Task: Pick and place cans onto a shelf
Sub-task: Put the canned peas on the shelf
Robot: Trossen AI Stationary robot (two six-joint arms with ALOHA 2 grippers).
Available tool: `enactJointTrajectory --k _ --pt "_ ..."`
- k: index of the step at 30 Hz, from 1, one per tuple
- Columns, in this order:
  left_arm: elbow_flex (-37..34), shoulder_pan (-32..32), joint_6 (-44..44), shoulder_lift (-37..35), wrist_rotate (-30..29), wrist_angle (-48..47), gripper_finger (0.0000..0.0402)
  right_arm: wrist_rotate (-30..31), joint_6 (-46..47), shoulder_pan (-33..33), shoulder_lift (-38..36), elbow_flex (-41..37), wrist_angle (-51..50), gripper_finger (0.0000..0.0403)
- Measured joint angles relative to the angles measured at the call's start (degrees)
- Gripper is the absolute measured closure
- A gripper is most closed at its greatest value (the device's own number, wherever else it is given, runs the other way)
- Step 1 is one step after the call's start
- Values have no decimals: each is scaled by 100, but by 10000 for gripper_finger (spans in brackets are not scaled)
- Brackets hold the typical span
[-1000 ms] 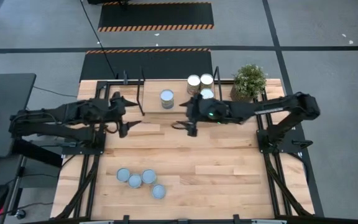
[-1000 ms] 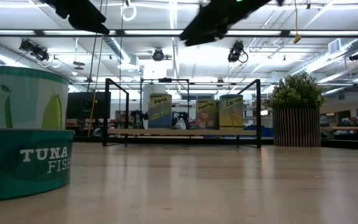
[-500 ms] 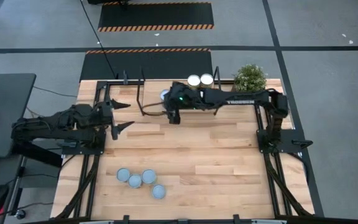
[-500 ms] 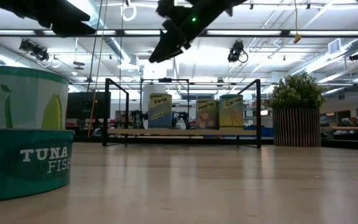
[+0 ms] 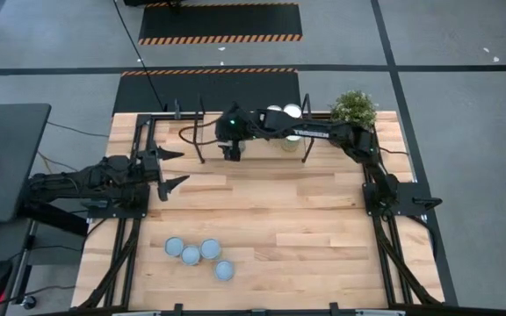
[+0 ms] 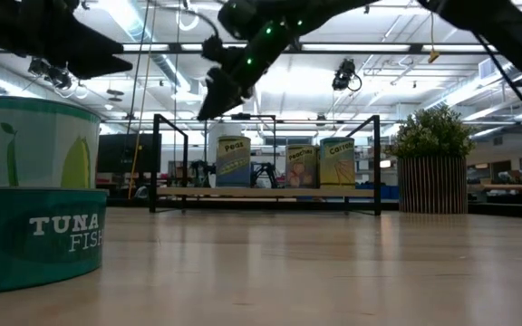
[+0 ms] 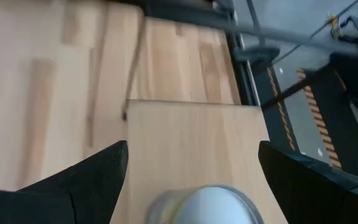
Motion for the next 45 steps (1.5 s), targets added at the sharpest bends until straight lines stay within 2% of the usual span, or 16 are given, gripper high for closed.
enactJointTrajectory --k 6,14,20,26,39,45 --pt "-79 3 -297 -35 -275 -47 38 285 -93 -152 361 403 -112 35" --pt "-76 0 -319 -28 -275 -77 38 840 92 -220 380 414 -442 35" --pt "-75 0 -321 -28 -275 -77 38 908 265 -231 372 414 -743 35" --pt "-73 0 -322 -28 -275 -77 38 1317 663 -246 372 414 -892 35" --pt "-69 0 -326 -28 -275 -110 38 1675 2037 -282 372 412 -1359 35" --pt "-69 0 -327 -28 -275 -118 38 1762 2298 -283 370 409 -1723 35"
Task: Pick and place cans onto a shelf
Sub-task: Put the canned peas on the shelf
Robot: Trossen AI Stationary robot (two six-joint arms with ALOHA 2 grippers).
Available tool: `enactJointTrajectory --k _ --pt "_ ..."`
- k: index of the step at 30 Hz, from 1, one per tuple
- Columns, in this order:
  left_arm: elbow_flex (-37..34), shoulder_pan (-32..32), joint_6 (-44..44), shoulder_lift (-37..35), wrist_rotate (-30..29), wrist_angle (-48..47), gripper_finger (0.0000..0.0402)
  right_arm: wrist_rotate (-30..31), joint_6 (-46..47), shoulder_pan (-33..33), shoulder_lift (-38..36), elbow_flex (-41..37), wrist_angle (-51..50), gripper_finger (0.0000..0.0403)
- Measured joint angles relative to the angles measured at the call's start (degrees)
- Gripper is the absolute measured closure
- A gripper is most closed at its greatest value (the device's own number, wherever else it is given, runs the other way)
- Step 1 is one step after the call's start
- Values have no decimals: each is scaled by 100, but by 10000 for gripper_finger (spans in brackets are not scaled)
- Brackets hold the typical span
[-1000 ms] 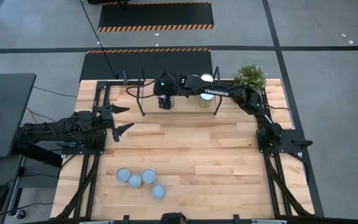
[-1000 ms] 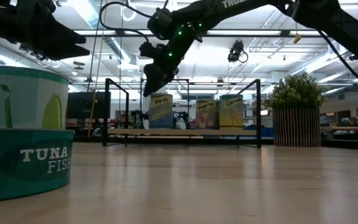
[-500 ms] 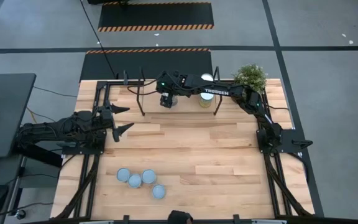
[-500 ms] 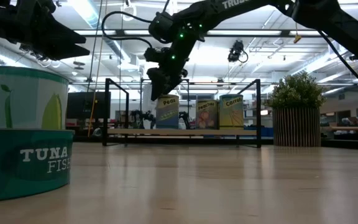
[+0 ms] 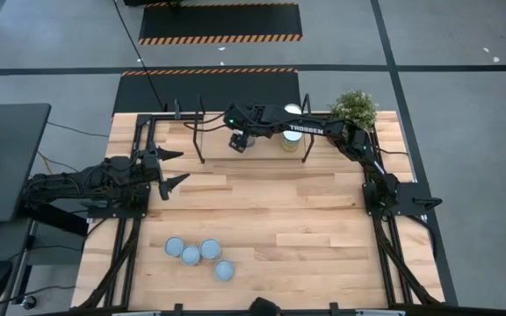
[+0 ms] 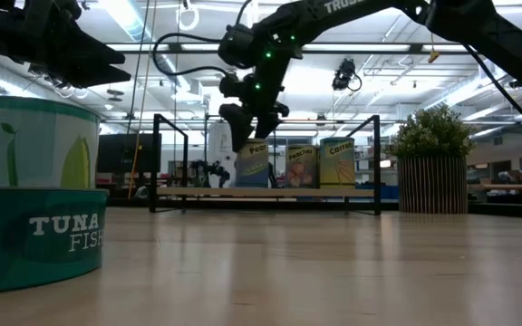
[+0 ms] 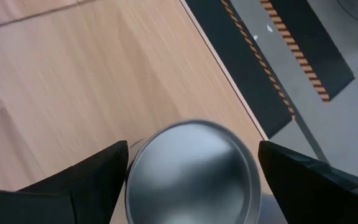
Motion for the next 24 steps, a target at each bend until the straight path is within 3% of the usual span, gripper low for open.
enactJointTrajectory --k 12,16,24 --pt "0 0 1 0 0 0 38 -48 -587 44 -7 0 319 35" --pt "0 0 -1 0 0 1 38 -360 -804 33 -9 0 676 35" --pt "0 0 -6 0 0 -3 38 -179 -807 -395 -11 0 813 35"
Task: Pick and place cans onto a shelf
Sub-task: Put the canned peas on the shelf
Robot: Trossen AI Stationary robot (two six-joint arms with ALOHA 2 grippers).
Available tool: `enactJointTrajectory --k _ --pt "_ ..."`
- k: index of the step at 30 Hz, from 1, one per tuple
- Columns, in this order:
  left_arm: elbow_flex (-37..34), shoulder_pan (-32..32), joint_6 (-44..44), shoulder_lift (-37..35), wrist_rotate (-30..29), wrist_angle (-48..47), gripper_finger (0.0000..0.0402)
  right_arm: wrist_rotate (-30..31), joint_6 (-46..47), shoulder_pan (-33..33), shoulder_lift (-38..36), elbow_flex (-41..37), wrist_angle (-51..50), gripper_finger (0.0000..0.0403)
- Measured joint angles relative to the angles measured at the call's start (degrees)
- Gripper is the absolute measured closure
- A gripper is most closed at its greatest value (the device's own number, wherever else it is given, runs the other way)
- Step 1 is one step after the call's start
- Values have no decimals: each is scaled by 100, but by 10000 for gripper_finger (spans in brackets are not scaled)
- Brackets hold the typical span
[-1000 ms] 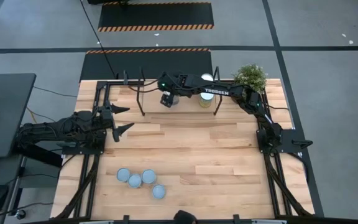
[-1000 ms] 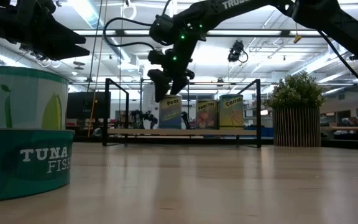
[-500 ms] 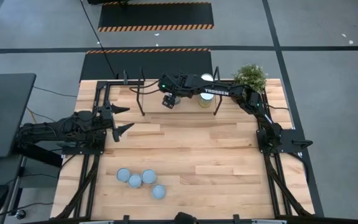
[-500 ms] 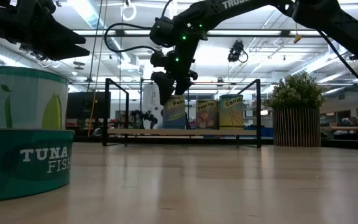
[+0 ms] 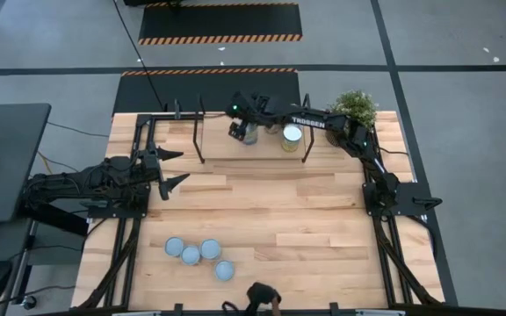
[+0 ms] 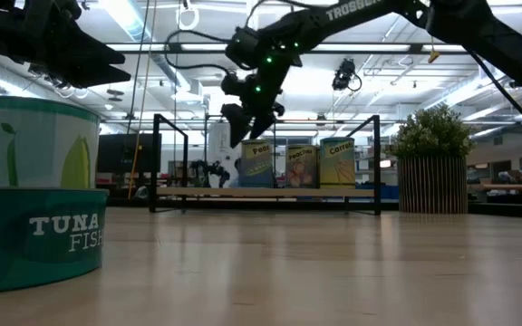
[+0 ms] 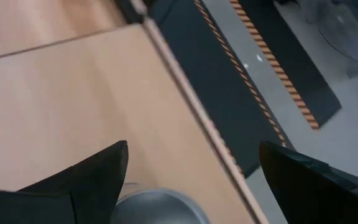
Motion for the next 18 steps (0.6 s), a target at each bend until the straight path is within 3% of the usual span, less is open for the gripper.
enactJointTrajectory --k 14,18 --pt "0 0 0 0 0 -3 38 48 676 -96 -9 -2 -531 35" --pt "2 0 -19 0 0 -50 38 328 777 -42 -9 -1 -744 35"
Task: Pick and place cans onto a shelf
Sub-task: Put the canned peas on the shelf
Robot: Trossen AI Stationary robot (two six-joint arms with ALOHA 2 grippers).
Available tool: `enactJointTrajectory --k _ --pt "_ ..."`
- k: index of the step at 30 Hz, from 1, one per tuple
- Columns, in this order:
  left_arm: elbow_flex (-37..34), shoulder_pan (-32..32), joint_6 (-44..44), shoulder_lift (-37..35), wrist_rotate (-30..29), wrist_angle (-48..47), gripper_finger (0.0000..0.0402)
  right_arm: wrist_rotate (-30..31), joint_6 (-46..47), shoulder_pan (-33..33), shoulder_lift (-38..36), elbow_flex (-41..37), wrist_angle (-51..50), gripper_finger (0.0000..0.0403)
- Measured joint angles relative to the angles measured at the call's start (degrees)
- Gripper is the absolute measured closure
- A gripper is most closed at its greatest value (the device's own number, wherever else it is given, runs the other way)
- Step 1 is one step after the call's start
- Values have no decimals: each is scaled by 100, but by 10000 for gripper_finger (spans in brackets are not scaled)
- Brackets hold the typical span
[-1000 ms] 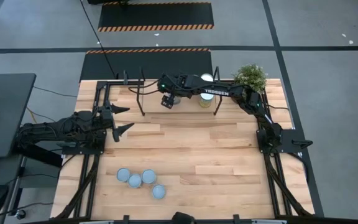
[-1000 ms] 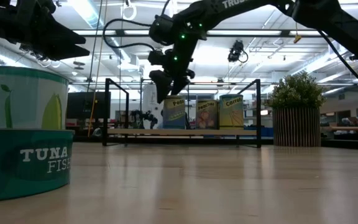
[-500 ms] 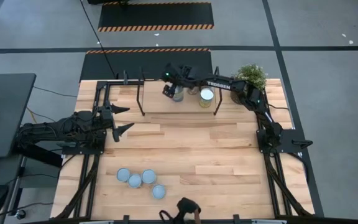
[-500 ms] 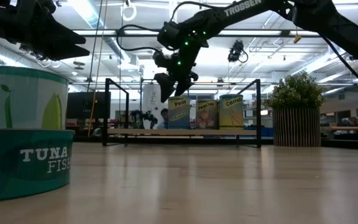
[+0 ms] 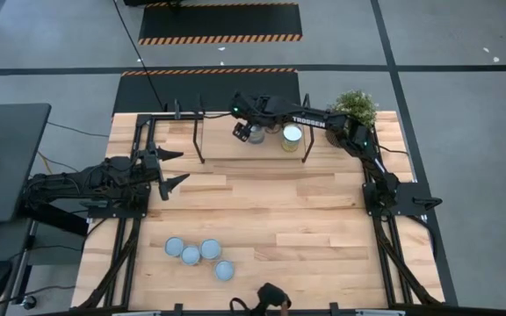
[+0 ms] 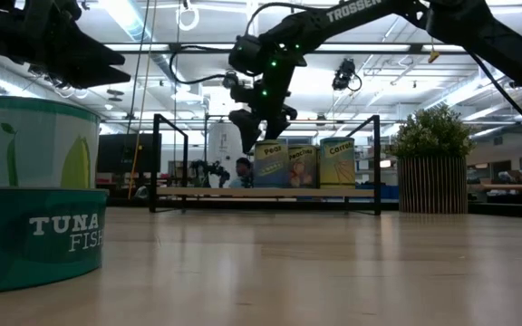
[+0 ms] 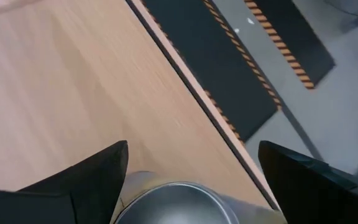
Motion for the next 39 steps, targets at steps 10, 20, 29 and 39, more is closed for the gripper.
enactJointTrajectory --k 10,20,29,39 --pt "0 0 -16 2 0 2 38 168 -272 20 -28 0 442 35" --pt "0 0 -20 2 0 2 38 326 -260 -172 -28 1 522 35" --pt "0 0 -21 2 0 2 38 340 -79 -249 -35 1 118 35" --pt "0 2 -22 2 0 -40 38 709 24 -169 -35 1 -349 35"
